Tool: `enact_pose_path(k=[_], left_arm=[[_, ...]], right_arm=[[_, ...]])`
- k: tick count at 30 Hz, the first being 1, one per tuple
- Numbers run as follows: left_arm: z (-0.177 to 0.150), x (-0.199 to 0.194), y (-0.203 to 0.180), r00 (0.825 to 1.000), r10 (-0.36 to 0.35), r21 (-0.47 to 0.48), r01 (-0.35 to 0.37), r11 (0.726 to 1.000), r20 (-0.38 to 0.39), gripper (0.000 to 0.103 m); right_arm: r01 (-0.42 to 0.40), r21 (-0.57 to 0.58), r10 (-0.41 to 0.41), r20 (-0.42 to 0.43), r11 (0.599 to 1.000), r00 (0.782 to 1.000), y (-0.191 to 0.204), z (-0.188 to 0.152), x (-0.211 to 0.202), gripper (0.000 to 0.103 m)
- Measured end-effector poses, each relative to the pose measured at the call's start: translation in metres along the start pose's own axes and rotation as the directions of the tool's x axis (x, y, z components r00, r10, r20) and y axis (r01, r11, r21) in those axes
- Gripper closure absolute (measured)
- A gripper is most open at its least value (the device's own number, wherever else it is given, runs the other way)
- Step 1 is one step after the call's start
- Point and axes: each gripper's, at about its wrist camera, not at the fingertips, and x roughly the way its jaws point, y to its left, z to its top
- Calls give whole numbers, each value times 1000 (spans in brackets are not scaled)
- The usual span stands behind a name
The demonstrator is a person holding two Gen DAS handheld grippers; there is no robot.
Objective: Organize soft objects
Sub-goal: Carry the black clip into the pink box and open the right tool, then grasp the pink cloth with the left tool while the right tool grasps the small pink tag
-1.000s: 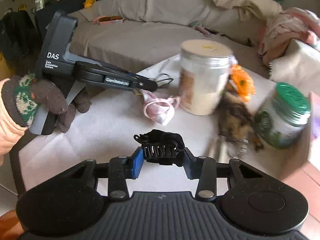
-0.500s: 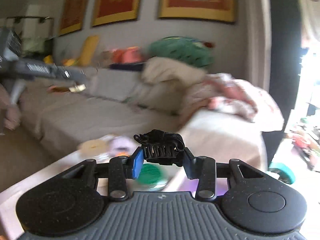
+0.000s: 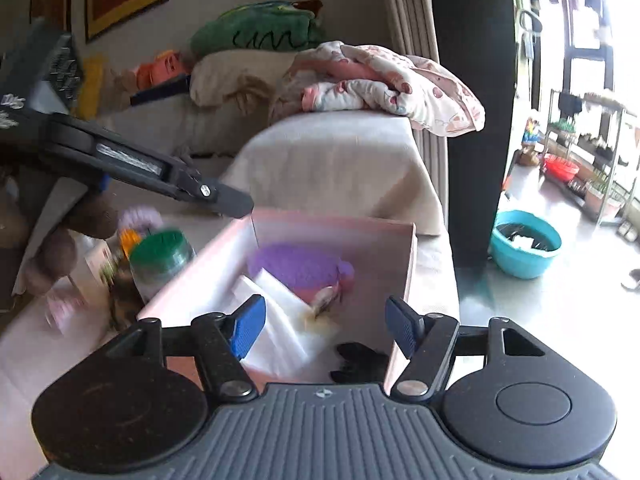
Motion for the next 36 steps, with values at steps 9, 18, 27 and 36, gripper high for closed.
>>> enact_pose_path(k=[9,18,27,36], left_arm=[[-30,-126,62,917,278,-76,-268,961,286,85],[-124,-199,134,832,534,-314,-472,824,149,85],[-188,-173,120,890,440,-336,-381,861,119,85],[-208,-177,109,904,397,-315,-335,888,158,85]], right_arm=[[104,-104,-93,101,989,990,44,-9,-10,31],[-63,-175,68,23,983,997,114,7,11,27],[-194,-248,169,-120,949,978,192,-23,34,27],[-239,-164,206,-197,957,959,214,-33,66,59]])
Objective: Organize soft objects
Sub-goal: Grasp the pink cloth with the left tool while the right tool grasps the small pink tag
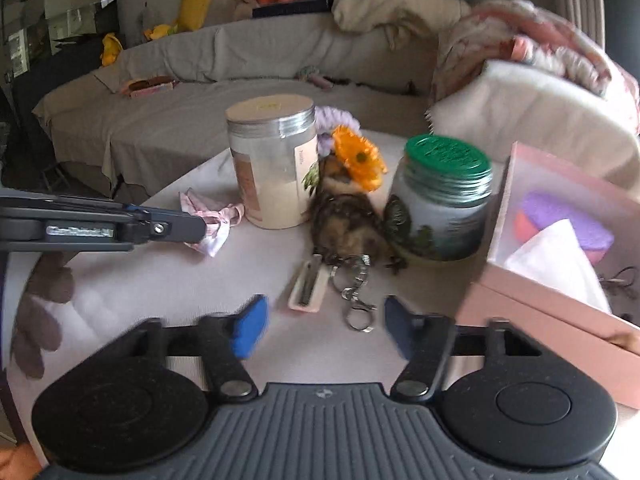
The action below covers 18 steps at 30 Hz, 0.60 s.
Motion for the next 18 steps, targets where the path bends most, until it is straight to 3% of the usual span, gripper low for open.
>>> enact_pose_path(k=[4,6,7,13,16,18], left_arm=[[13,-10,27,990,117,-94,-110,989,78,85],[20,-6,46,985,153,-152,-139,979,84,85],[23,-2,55,985,152,-177,-136,975,80,85],[28,35,81,999,-32,-250,31,968,2,85],[19,47,77,989,-140,-269,121,956,-51,85],[13,46,64,980,-188,-217,169,961,-70,85]], right_arm=[[-17,-11,17,-19,1000,1000,8,6,20,67],[-19,-20,18,-48,1000,999,11,7,29,82],[-7,-26,6,-39,1000,999,13,6,28,82],[-51,-85,47,-48,995,998,18,-15,4,82],[-46,-100,41,-45,994,998,15,-28,-9,82],[-40,-98,36,-41,994,999,11,-33,-15,72]])
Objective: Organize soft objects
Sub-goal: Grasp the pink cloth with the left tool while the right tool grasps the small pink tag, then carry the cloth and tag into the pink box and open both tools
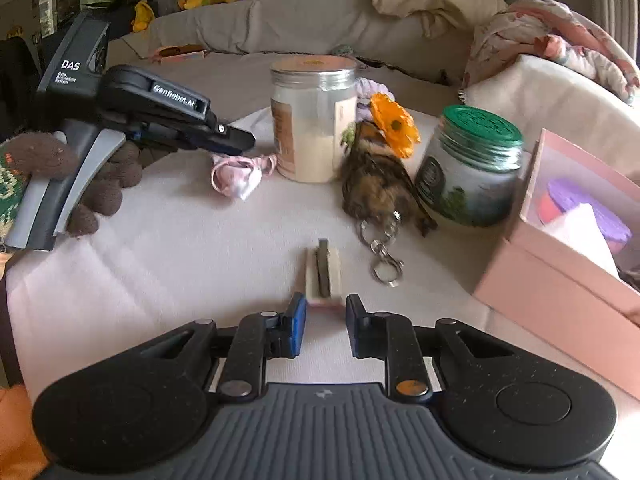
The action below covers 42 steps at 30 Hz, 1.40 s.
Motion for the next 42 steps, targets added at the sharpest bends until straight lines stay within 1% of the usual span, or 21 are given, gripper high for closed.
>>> enact_pose_path(k=[1,2,3,5,6,8,9,12,14,16,17,20,22,23,24,28,30,33,37,40,42], left_arm=[[-5,-1,-9,1000,-8,51,9,999,-10,85],[-11,-2,-19,1000,-7,109,9,994,-20,85],[-17,-3,-29,999,0,170,6,985,-33,84],[-31,-1,-50,997,52,301,-31,953,-63,82],[-37,0,-58,994,88,363,-59,930,-63,81],[-49,0,-70,990,137,460,-105,881,-35,81],[-53,-1,-74,988,154,484,-122,866,-26,80],[-53,0,-77,983,181,478,-150,865,-19,77],[-52,0,-76,975,221,489,-193,851,0,76],[-51,-2,-72,961,274,495,-253,831,31,76],[-50,-3,-69,958,284,490,-266,830,40,76],[-45,-4,-59,967,252,459,-240,855,35,77],[-47,-8,-55,971,236,431,-229,873,38,77],[-49,-10,-53,973,225,417,-224,881,47,77],[-50,-10,-51,975,216,414,-220,883,57,77],[-51,-10,-52,976,209,434,-213,875,58,78],[-51,-11,-51,978,202,424,-208,882,59,81],[-50,-13,-46,979,192,392,-202,898,66,88],[-50,-19,-43,980,174,364,-197,911,95,91],[-46,-32,-48,973,183,372,-223,901,139,91],[-35,-50,-56,967,173,377,-233,897,186,91]], right_arm=[[11,4,-11,7,1000,1000,-1,-4,-3,66],[23,9,-23,14,1000,1000,-2,-6,-4,52],[30,17,-31,19,999,999,-4,-7,-3,43],[31,49,-32,30,998,999,-9,-10,-3,40],[27,56,-29,35,998,999,-12,-10,-2,39],[33,48,-35,44,998,998,-10,-12,-2,36],[43,45,-45,51,998,998,-8,-13,-3,34],[47,62,-51,50,997,997,-12,-13,-2,30],[48,69,-52,49,996,997,-12,-12,-1,29],[52,66,-55,50,996,997,-14,-11,-1,29],[52,67,-55,50,996,997,-16,-10,0,28],[53,66,-56,49,996,997,-15,-10,0,29],[47,64,-50,53,997,997,-14,-9,0,30],[43,56,-46,59,998,997,-12,-10,-1,35],[40,45,-43,69,998,997,-10,-8,-1,42],[23,21,-25,81,1000,996,-5,6,4,52],[19,28,-21,57,999,998,-5,12,10,68],[10,11,-10,15,1000,1000,-3,20,19,83],[-1,-18,1,16,1000,1000,3,27,13,83],[-11,-21,12,46,1000,999,4,34,-1,83],[-19,-9,20,79,1000,997,1,41,-14,83]])
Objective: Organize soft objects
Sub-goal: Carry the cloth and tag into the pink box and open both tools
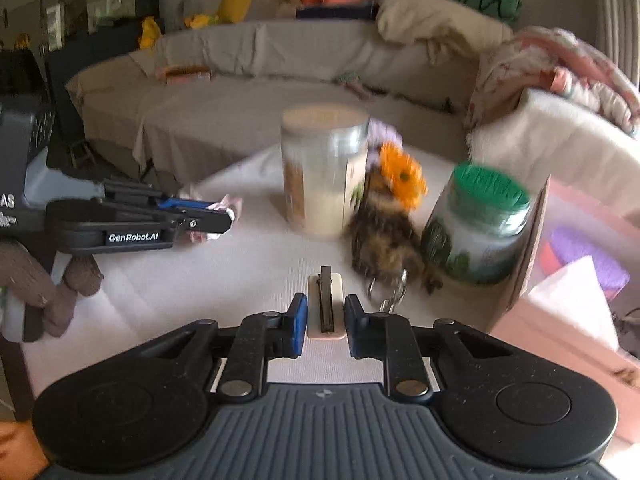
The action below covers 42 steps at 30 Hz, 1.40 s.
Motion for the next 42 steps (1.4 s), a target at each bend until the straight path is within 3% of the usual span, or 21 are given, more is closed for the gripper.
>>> enact_pose_path(k=[3,6,10,14,16,19,21,23,24,26,28,30,32,35,37,39,42], left_arm=[[42,-29,-2,995,9,37,-13,999,103,91],[100,-54,-14,976,-33,77,17,997,214,91],[175,-58,-51,933,-210,122,181,976,294,91],[228,-30,-111,872,-398,187,356,915,286,90],[245,-2,-146,846,-478,214,434,875,237,89],[245,54,-189,826,-554,179,532,827,103,85],[227,95,-212,839,-543,117,542,832,-31,86],[200,136,-228,843,-512,42,524,850,-164,85],[186,153,-230,832,-508,9,523,852,-224,85],[164,183,-226,788,-517,-61,529,846,-334,85],[153,204,-215,751,-534,-151,519,841,-389,85],[152,209,-199,752,-540,-180,513,839,-378,85],[165,205,-186,774,-544,-175,516,838,-324,85],[185,175,-159,808,-544,-170,517,839,-227,85],[195,156,-137,816,-551,-192,521,832,-172,85],[197,140,-117,814,-571,-247,533,809,-112,85],[191,126,-104,785,-618,-283,585,760,-40,85]], right_arm=[[-7,22,5,86,1000,996,-12,19,-31,83],[24,36,-30,182,999,983,-32,42,-68,83],[122,91,-144,294,988,945,-71,63,-114,83],[229,170,-274,326,958,905,-118,64,-145,83],[269,207,-325,323,941,889,-140,58,-156,83],[304,251,-373,298,919,879,-173,45,-161,83],[299,261,-366,261,918,893,-192,30,-157,83],[250,262,-306,201,932,930,-205,16,-142,78],[237,278,-291,171,931,941,-210,9,-133,72],[239,312,-290,127,920,949,-218,-2,-121,69],[235,346,-288,107,908,952,-226,-5,-115,67],[217,390,-275,98,895,956,-233,-4,-110,57],[212,433,-277,94,876,956,-237,-2,-108,52],[222,452,-284,74,864,956,-235,3,-105,52],[235,437,-291,64,868,955,-223,11,-107,52],[252,417,-307,69,873,949,-211,24,-107,49],[276,403,-337,89,873,937,-196,43,-109,46]])
